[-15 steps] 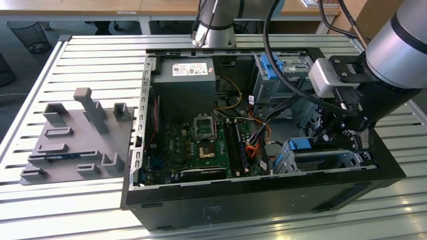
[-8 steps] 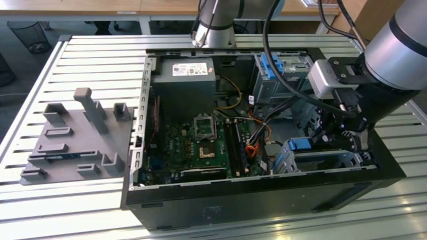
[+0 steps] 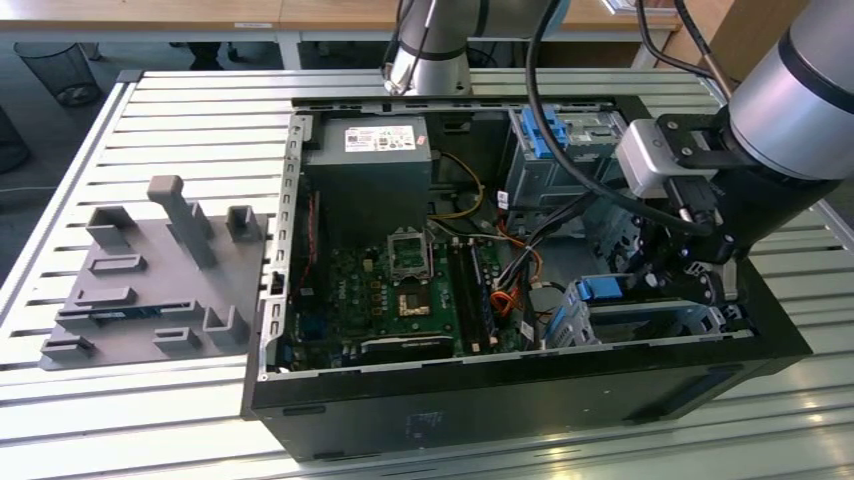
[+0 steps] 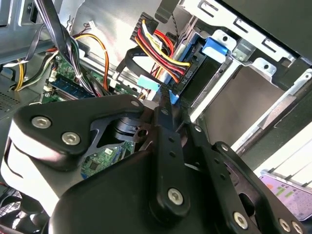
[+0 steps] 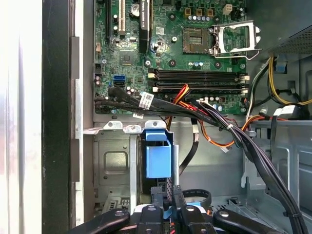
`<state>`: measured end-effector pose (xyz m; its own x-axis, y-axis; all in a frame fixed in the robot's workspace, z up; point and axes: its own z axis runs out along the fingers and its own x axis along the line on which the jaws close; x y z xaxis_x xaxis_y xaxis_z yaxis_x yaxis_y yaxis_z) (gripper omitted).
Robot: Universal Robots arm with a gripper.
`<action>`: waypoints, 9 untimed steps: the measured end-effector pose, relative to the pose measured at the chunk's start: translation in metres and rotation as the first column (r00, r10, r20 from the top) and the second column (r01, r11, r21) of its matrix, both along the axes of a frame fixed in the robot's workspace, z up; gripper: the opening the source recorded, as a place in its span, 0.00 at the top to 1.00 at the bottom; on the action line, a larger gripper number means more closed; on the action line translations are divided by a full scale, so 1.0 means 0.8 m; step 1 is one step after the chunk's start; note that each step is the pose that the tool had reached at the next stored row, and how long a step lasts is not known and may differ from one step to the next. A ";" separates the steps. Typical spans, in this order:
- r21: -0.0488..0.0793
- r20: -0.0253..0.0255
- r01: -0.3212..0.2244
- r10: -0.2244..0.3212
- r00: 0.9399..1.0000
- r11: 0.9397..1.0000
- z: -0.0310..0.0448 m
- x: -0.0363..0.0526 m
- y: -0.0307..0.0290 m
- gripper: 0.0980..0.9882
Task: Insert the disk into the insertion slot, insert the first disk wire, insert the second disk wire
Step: 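Insert the second disk wire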
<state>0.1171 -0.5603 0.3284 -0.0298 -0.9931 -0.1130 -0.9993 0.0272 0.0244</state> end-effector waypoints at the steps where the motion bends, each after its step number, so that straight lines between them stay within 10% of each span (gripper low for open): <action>1: 0.000 0.000 0.000 0.000 1.000 1.000 0.0010 0.000 0.0000 0.86; 9: -0.003 0.000 0.000 0.000 1.000 1.000 0.0090 0.000 0.0001 0.86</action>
<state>0.1171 -0.5603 0.3356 -0.0297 -0.9935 -0.1100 -0.9993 0.0272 0.0243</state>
